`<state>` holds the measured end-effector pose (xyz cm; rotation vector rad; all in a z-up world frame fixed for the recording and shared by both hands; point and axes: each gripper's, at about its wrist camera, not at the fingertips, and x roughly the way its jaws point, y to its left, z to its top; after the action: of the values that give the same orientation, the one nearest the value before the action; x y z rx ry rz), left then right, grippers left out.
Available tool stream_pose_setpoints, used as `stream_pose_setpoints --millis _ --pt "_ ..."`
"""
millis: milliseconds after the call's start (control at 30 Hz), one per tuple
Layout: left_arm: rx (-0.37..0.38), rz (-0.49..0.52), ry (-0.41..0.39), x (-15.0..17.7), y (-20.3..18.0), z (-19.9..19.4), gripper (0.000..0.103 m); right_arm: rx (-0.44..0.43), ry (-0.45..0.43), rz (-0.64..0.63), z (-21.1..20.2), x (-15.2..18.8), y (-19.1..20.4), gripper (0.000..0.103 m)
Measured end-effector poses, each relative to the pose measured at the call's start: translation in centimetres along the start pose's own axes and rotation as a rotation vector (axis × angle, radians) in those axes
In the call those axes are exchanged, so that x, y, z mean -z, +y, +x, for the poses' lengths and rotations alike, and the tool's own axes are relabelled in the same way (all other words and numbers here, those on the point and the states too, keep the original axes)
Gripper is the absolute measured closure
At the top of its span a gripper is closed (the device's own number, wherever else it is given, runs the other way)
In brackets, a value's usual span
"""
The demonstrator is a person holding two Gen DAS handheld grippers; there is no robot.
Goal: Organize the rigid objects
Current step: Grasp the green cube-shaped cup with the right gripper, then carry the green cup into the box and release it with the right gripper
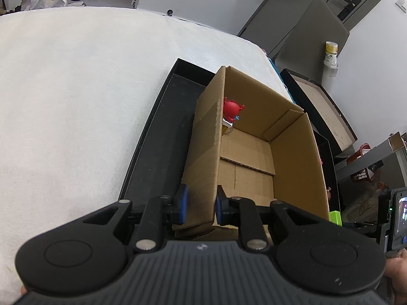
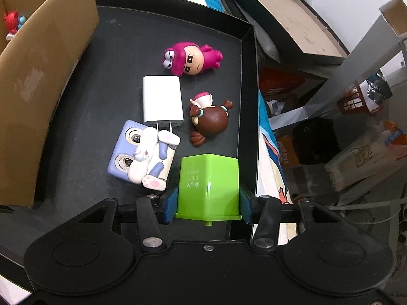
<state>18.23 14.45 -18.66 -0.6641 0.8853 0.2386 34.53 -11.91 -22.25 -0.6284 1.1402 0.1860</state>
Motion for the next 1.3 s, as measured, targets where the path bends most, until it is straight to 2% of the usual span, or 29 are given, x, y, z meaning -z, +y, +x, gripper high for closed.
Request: stream_pose_setpoints --millis 300,733,1300 --pt "0.003 -0.002 0.0 -0.1 0.2 0.0 0.083 0.003 -0.042 0.001 -3.0 0.3 -0.4 0.056" --pt "0.004 -0.002 0.0 0.0 0.3 -0.3 0.083 -0.063 -0.091 0.042 -6.9 0.2 -1.2 0.056" --pt "0.017 -0.003 0.005 -0.1 0.3 -0.2 0.083 -0.086 -0.188 0.026 -12.4 -0.7 -0.5 0.056"
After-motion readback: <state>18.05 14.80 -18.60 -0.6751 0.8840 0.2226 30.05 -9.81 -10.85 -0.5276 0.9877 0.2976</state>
